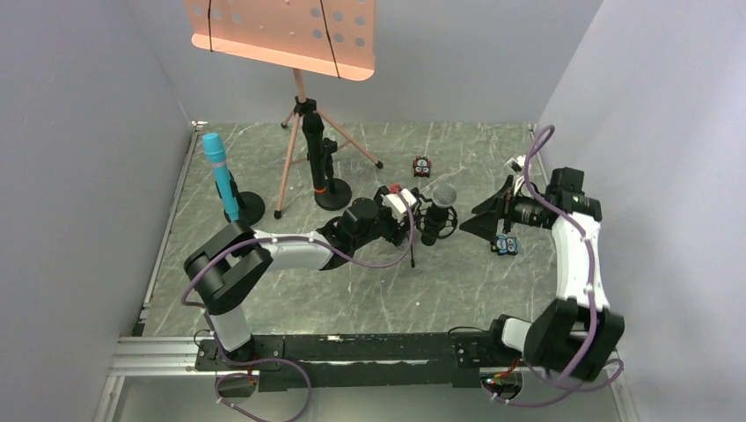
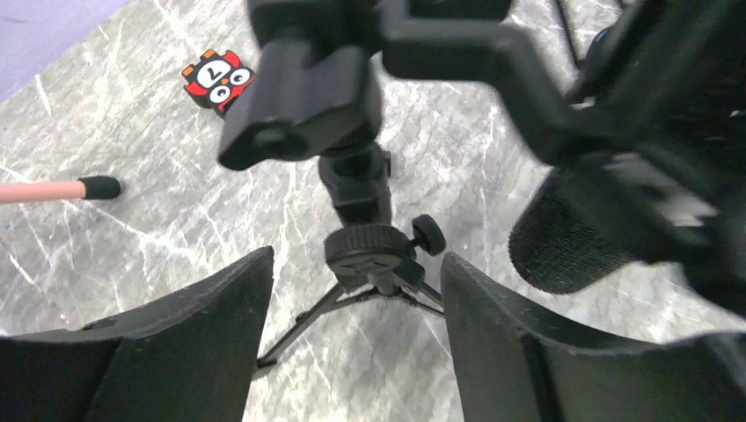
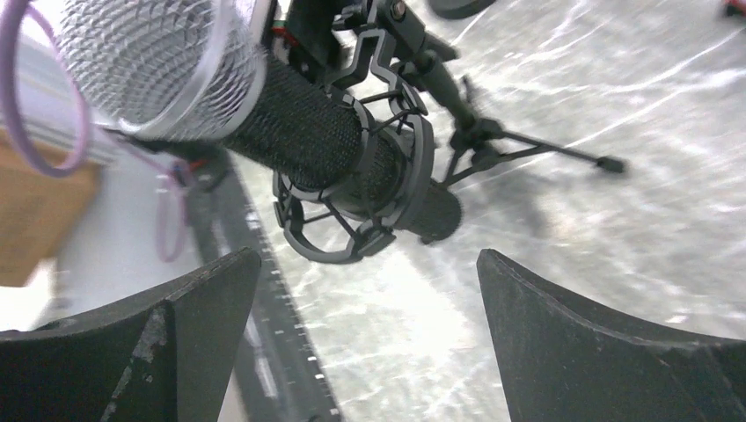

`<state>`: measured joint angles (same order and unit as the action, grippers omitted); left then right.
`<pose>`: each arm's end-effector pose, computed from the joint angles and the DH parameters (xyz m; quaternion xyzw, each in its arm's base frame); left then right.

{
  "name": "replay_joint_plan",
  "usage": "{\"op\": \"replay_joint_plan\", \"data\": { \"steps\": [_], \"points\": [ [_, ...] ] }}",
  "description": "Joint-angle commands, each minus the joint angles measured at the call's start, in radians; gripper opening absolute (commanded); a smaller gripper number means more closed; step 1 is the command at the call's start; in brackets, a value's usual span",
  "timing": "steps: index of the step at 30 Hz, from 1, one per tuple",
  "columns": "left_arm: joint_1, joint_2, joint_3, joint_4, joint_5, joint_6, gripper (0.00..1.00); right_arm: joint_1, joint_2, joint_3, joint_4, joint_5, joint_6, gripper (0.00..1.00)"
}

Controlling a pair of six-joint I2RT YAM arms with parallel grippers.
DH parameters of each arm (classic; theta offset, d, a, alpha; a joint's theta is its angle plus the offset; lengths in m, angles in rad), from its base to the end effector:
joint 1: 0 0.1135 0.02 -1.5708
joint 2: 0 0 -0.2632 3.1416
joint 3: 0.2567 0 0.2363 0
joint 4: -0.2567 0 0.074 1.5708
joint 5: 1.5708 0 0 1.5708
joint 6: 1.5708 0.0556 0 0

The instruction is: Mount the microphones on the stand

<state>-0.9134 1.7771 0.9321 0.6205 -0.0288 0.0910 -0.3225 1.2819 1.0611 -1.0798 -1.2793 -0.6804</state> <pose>0.2437 -0.3131 0.2111 0.3684 0.6896 -0.2389 0.5759 0.2115 -0.0145 0.2876 -0.2206 0.7680 0.4667 0.3791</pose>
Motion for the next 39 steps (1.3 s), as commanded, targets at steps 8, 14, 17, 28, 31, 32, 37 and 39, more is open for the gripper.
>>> {"op": "replay_joint_plan", "data": {
  "steps": [8, 14, 17, 28, 31, 32, 37, 39],
  "points": [
    [0.002, -0.229, -0.107, -0.079, -0.055, -0.039, 0.82, -0.004, -0.223, -0.028, 0.214, 0.000, -0.060, 1.00],
    [0.002, -0.432, -0.210, -0.193, -0.041, -0.145, 0.84, 0.006, -0.252, -0.064, 0.024, -0.130, -0.513, 1.00],
    [0.002, -0.569, -0.252, -0.291, 0.000, -0.213, 0.91, 0.030, -0.267, -0.068, 0.086, -0.156, -0.486, 1.00],
    [0.004, -1.045, -0.393, -0.597, 0.032, -0.321, 0.99, 0.286, -0.297, -0.194, 0.778, -0.053, 0.125, 0.94],
    [0.004, -1.149, -0.434, -0.671, 0.032, -0.358, 0.99, 0.294, -0.265, -0.190, 0.813, -0.058, 0.151, 0.90],
    [0.004, -1.182, -0.449, -0.687, 0.032, -0.369, 0.99, 0.300, -0.254, -0.188, 0.822, -0.058, 0.161, 0.88],
    [0.003, -1.296, -0.503, -0.736, -0.006, -0.433, 0.99, 0.345, -0.234, -0.216, 0.941, -0.029, 0.256, 0.83],
    [0.004, -1.329, -0.512, -0.748, -0.012, -0.457, 0.99, 0.365, -0.226, -0.231, 0.970, -0.021, 0.277, 0.80]
  ]
}}
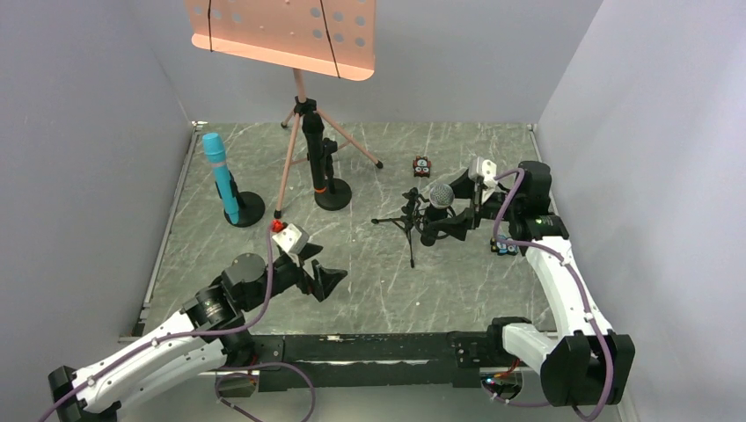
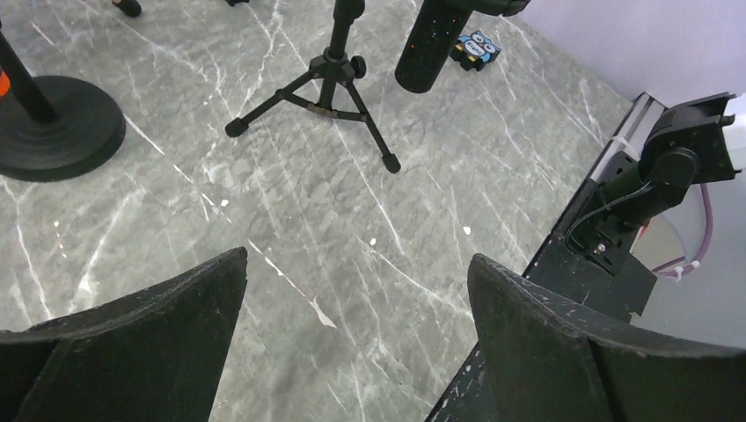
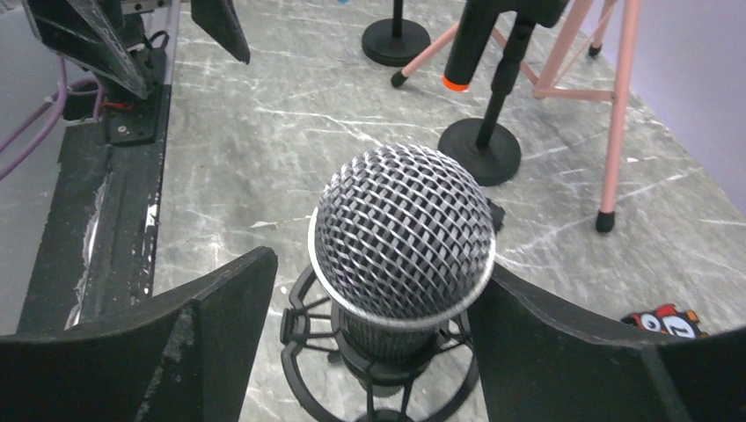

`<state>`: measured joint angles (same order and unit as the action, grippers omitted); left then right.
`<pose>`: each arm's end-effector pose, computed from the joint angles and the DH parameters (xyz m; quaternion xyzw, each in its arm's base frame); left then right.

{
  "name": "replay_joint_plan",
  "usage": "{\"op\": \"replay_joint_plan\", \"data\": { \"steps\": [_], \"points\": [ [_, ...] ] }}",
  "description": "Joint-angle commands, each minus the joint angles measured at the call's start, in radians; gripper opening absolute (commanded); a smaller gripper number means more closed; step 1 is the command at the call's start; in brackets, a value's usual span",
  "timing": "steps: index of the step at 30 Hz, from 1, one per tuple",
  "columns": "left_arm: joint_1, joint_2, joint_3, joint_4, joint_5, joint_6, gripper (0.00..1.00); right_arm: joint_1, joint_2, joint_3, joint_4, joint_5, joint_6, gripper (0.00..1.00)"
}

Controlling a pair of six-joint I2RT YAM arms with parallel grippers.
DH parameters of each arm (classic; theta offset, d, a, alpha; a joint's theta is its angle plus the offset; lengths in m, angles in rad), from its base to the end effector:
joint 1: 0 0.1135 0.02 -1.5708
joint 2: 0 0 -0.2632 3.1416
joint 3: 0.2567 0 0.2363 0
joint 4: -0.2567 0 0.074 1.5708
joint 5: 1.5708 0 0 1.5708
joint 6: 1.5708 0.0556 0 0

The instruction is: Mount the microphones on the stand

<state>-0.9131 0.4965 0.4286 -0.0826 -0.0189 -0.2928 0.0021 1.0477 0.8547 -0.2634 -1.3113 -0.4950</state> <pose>0.0918 -0.1171 0.2638 0.2256 0.7239 -0.3638 0.5410 0.2035 0.0542 0.3176 -0.4780 0.5728 0.3996 0.5327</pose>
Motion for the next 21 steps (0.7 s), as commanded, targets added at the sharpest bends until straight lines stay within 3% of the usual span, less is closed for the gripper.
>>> {"op": "replay_joint_plan", "data": {
  "steps": [1, 7, 15, 21],
  "points": [
    [0.003, -0.063, -0.013, -0.048, -0.026, -0.080, 0.99, 0.048, 0.014, -0.031, 0.161, 0.016, 0.098, 0.78],
    [0.003, -0.106, -0.017, -0.074, -0.042, -0.105, 0.99, 0.064, 0.041, -0.051, 0.179, 0.049, 0.102, 0.61],
    [0.003, -0.114, -0.011, -0.107, -0.036, -0.126, 0.99, 0.064, 0.024, -0.061, 0.213, 0.106, 0.111, 0.26],
    [0.003, -0.124, 0.001, -0.128, -0.042, -0.124, 0.99, 0.027, 0.020, -0.007, 0.190, 0.217, 0.060, 0.18]
  ]
}}
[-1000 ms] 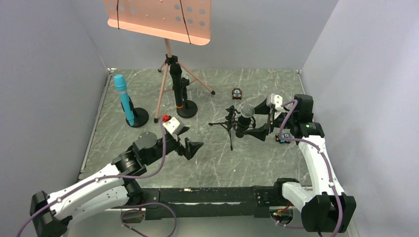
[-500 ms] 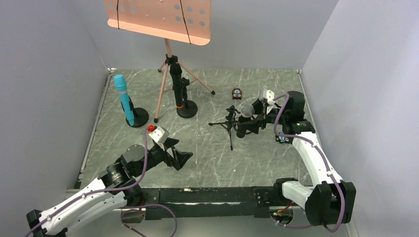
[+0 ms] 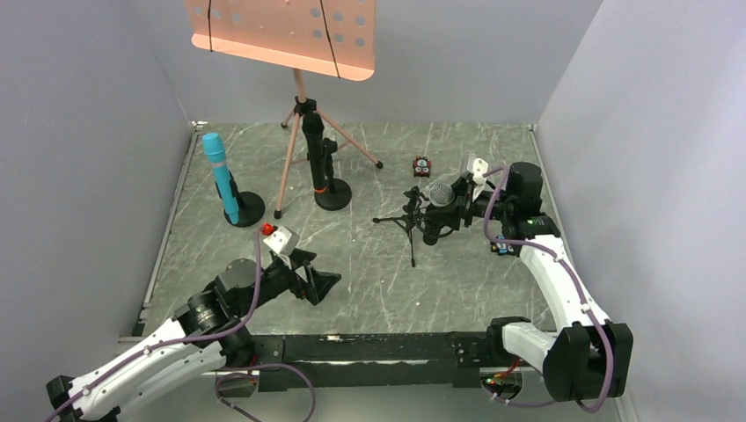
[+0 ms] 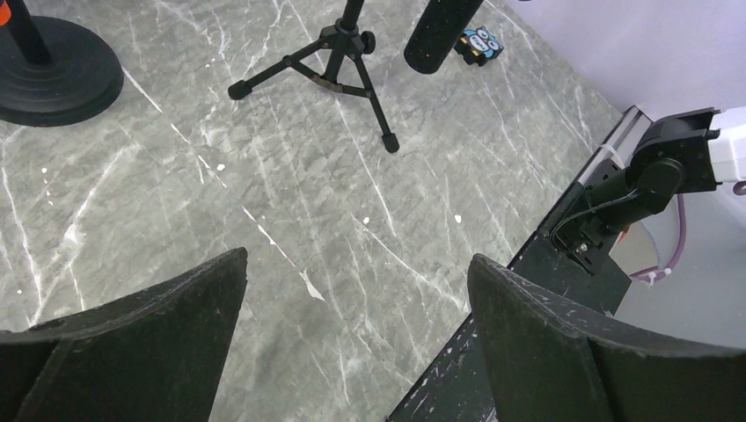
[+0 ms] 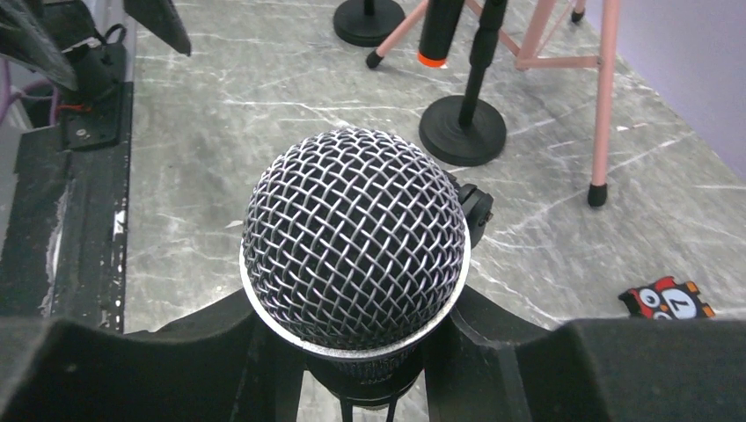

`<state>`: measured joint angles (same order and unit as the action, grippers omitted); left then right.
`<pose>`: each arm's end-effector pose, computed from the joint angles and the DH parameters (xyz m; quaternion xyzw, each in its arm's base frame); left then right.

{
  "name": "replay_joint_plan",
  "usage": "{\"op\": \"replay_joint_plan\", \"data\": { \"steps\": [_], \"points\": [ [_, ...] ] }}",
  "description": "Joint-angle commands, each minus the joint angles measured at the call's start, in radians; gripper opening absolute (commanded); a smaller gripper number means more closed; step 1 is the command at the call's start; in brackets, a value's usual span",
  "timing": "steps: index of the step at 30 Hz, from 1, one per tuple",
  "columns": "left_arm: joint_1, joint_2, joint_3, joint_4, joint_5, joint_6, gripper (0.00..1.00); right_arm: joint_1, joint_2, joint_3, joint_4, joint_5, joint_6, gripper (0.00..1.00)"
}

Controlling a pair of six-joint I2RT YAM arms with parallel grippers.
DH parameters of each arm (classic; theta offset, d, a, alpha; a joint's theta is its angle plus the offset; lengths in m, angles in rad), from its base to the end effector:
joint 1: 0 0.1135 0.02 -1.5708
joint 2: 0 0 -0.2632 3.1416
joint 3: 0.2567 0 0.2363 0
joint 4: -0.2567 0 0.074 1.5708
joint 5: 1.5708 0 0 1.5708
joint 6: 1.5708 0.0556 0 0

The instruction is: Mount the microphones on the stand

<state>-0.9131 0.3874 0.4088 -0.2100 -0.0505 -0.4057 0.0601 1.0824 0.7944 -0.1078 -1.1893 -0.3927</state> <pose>0.0822 -0.1018 0.2535 0.1778 0.7497 -0.3750 0.5155 0.2166 0.0647 0.3020 -0.4574 0.6022 0.3839 0.5300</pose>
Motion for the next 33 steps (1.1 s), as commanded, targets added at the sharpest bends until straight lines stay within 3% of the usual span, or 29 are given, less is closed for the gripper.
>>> {"op": "replay_joint_plan", "data": {
  "steps": [1, 7, 13, 33],
  "points": [
    [0.003, -0.017, 0.022, -0.004, -0.010, -0.011, 0.99, -0.049, -0.014, 0.054, 0.058, 0.104, -0.030, 0.18],
    [0.003, -0.021, 0.028, -0.025, -0.014, -0.005, 0.99, -0.229, 0.031, 0.060, 0.205, 0.128, 0.045, 0.17],
    [0.003, -0.024, 0.034, -0.034, -0.017, 0.000, 0.99, -0.321, 0.129, 0.114, 0.276, 0.163, 0.054, 0.17],
    [0.003, -0.048, 0.041, -0.062, -0.025, -0.009, 0.99, -0.358, 0.422, 0.341, 0.469, 0.329, 0.198, 0.19]
  ]
}}
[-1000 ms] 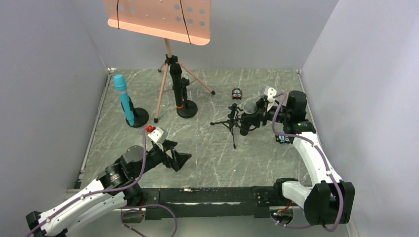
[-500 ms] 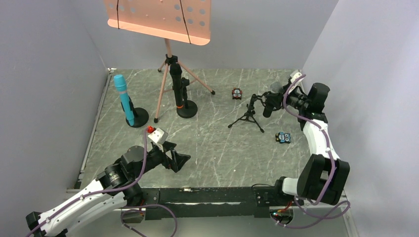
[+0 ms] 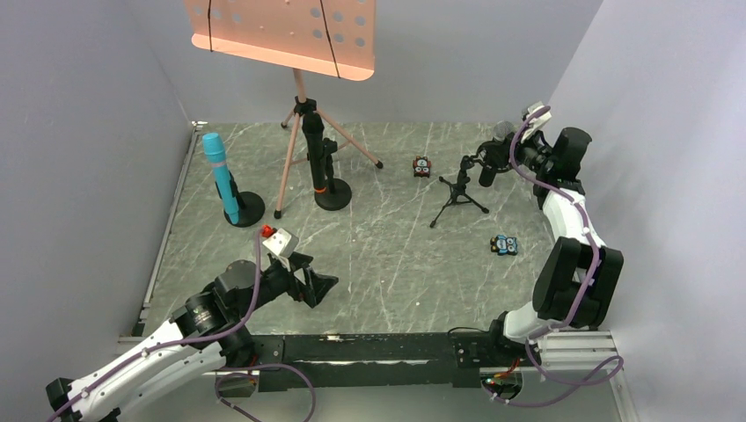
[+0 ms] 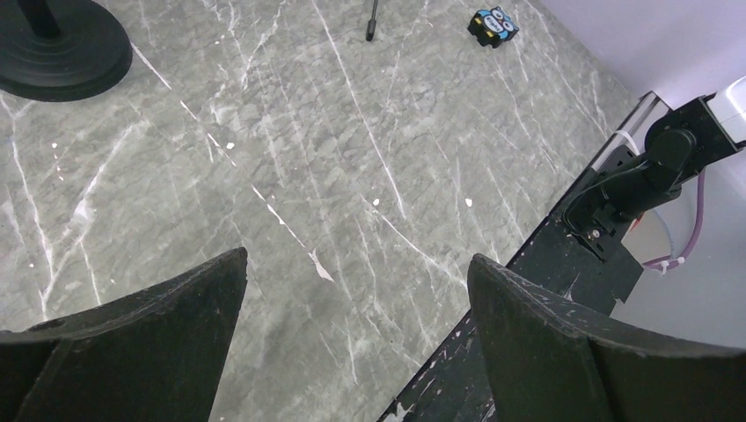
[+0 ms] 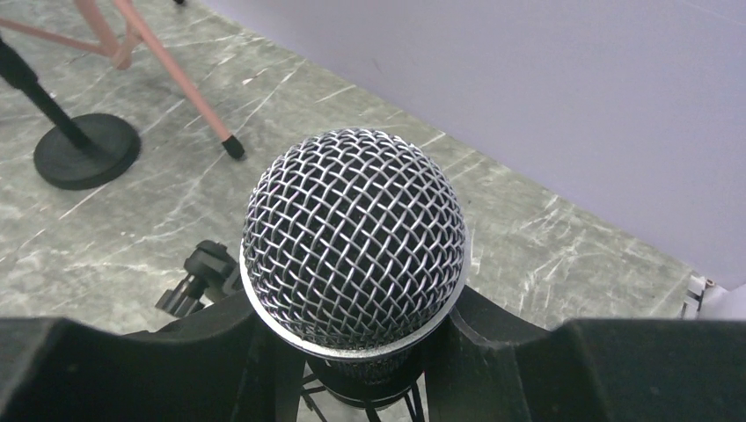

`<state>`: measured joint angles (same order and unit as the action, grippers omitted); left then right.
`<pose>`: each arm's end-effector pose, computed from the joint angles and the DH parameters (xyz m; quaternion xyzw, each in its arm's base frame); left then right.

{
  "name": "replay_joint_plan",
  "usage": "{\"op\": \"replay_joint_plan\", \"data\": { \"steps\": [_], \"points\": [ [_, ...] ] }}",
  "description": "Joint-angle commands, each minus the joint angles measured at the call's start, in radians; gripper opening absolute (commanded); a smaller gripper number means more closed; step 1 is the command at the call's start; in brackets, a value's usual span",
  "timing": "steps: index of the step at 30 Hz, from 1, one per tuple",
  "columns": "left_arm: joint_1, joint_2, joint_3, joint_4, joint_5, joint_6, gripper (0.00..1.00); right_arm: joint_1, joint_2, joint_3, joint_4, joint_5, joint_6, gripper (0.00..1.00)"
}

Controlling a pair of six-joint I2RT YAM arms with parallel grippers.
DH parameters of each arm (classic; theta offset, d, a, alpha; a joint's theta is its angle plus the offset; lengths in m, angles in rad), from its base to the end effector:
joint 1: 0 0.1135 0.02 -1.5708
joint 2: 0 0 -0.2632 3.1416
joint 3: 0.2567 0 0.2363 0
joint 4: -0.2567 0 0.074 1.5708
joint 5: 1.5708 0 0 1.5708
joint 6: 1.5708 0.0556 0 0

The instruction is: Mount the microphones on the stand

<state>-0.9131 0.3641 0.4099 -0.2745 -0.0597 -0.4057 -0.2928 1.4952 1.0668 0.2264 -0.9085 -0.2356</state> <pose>0.0795 -0.0975 0.2483 0.1785 0.7624 -0.3623 0.5056 0.3372 -0.0559 0.3139 -0.2574 0.7039 0.1798 0.6372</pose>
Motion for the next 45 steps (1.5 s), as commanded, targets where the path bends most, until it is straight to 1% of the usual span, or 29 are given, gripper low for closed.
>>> {"op": "replay_joint_plan", "data": {
  "steps": [1, 3, 5, 9, 13, 16, 18, 21, 23, 24, 25, 31, 33, 36, 38, 40, 41, 43, 44, 45],
  "points": [
    [0.004, -0.030, 0.036, 0.002, -0.016, -0.012, 0.99, -0.006, 0.013, 0.069, 0.135, 0.047, 0.044, 0.20],
    [0.003, -0.042, 0.026, 0.000, -0.016, -0.016, 0.99, -0.006, 0.016, 0.059, 0.137, 0.046, 0.045, 0.22],
    [0.003, -0.052, 0.020, 0.000, -0.020, -0.016, 0.99, -0.006, 0.012, 0.049, 0.132, 0.049, 0.037, 0.26],
    [0.003, -0.056, 0.017, -0.002, -0.021, -0.015, 0.99, -0.009, -0.005, 0.016, 0.124, 0.039, 0.029, 0.47],
    [0.004, -0.057, 0.017, -0.002, -0.015, -0.015, 0.99, -0.018, -0.034, -0.026, 0.133, 0.025, 0.057, 0.59],
    [0.003, -0.059, 0.020, -0.003, -0.010, -0.014, 0.99, -0.034, -0.071, -0.051, 0.147, 0.017, 0.090, 0.74],
    [0.003, -0.058, 0.022, -0.005, -0.007, -0.011, 0.99, -0.042, -0.103, -0.061, 0.148, 0.016, 0.103, 0.80],
    [0.003, -0.049, 0.032, -0.007, -0.007, -0.006, 0.99, -0.054, -0.146, -0.054, 0.117, 0.016, 0.116, 0.87],
    [0.003, -0.036, 0.040, -0.005, -0.007, -0.004, 0.99, -0.067, -0.175, -0.040, 0.076, 0.012, 0.119, 0.93],
    [0.003, -0.029, 0.045, -0.002, -0.006, -0.001, 0.99, -0.075, -0.190, -0.035, 0.046, 0.002, 0.114, 0.97],
    [0.003, -0.019, 0.048, 0.002, -0.008, 0.003, 0.99, -0.084, -0.205, -0.030, 0.022, -0.010, 0.107, 0.99],
    [0.005, 0.040, 0.096, -0.004, -0.050, 0.023, 0.99, -0.149, -0.310, -0.034, -0.093, -0.054, 0.096, 1.00],
    [0.010, 0.050, 0.111, -0.005, -0.071, 0.012, 0.99, -0.171, -0.352, -0.032, -0.162, -0.064, 0.075, 1.00],
    [0.051, 0.068, 0.141, -0.003, -0.052, 0.017, 0.99, -0.199, -0.422, -0.021, -0.300, -0.073, 0.028, 1.00],
    [0.121, 0.091, 0.173, -0.015, -0.019, 0.023, 0.99, -0.206, -0.470, -0.015, -0.402, -0.069, -0.001, 1.00],
    [0.208, 0.115, 0.218, -0.035, 0.044, 0.038, 0.99, -0.208, -0.514, -0.019, -0.495, -0.071, -0.017, 1.00],
    [0.253, 0.127, 0.237, -0.049, 0.078, 0.047, 0.99, -0.209, -0.536, -0.030, -0.529, -0.068, 0.007, 1.00],
    [0.353, 0.154, 0.281, -0.080, 0.145, 0.072, 0.99, -0.209, -0.573, -0.053, -0.558, -0.043, 0.112, 1.00],
    [0.405, 0.165, 0.306, -0.106, 0.169, 0.081, 0.99, -0.210, -0.583, -0.057, -0.592, -0.049, 0.140, 1.00],
    [0.452, 0.179, 0.334, -0.131, 0.189, 0.091, 0.99, -0.210, -0.594, -0.059, -0.629, -0.089, 0.148, 1.00]
  ]
}}
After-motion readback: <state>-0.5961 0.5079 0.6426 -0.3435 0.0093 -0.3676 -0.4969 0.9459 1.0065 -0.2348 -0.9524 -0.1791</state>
